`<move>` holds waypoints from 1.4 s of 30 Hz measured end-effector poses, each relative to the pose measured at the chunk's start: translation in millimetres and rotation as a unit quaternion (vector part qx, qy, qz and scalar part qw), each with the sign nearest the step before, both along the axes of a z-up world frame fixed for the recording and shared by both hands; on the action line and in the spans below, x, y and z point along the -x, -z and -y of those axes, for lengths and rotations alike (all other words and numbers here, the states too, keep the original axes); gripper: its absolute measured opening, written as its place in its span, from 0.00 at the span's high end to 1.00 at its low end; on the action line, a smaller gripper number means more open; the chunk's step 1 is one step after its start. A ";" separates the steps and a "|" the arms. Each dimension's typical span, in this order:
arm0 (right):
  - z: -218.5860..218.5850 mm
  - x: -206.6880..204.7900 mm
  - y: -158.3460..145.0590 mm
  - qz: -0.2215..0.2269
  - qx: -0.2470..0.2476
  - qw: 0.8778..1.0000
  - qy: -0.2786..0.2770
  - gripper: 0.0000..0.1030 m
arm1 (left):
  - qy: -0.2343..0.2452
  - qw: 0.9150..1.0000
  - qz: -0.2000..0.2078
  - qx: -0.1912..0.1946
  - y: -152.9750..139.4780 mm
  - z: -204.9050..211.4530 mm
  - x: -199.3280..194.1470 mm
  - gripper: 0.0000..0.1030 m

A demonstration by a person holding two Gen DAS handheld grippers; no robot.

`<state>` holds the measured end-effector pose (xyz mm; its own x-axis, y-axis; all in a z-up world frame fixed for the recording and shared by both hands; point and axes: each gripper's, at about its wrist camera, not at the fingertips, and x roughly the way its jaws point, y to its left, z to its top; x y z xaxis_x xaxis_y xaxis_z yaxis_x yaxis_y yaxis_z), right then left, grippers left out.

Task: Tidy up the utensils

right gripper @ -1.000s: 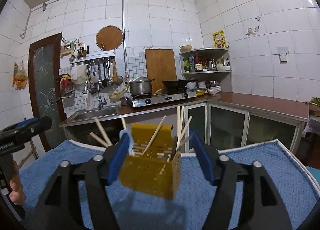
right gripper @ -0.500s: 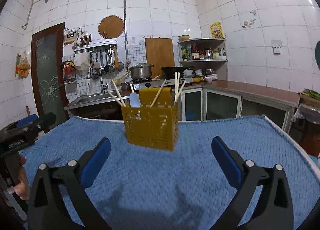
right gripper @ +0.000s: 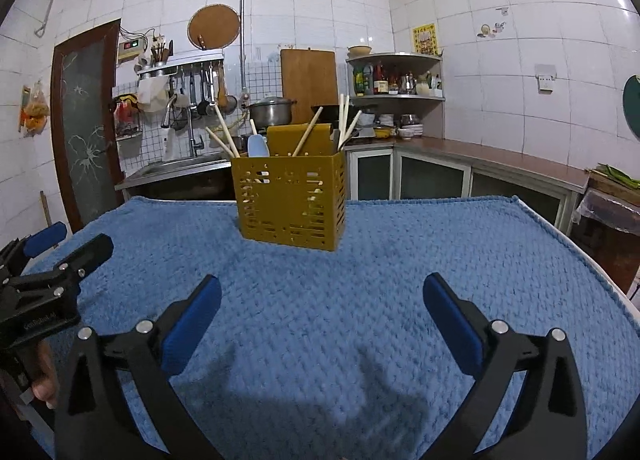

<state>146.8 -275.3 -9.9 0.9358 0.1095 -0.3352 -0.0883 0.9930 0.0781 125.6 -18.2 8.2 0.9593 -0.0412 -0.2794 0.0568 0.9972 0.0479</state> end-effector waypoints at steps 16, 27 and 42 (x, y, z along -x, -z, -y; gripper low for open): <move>2.5 4.5 -4.4 0.018 0.000 0.999 0.029 0.04 | -0.010 1.000 -0.010 0.008 0.3 -5.7 -2.0 0.05; -3.3 13.3 -9.0 0.041 0.015 0.999 0.025 0.04 | -0.013 1.000 -0.017 0.005 0.7 -5.7 -4.3 0.05; -3.8 14.3 -9.0 0.043 0.016 0.999 0.024 0.04 | -0.017 1.000 -0.014 0.003 0.4 -5.1 -5.2 0.05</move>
<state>132.5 -271.5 -0.9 0.9650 0.0539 -0.2566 -0.0450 0.9982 0.0405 130.8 -13.1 7.8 0.9520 -0.0113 -0.3059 0.0250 0.9988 0.0409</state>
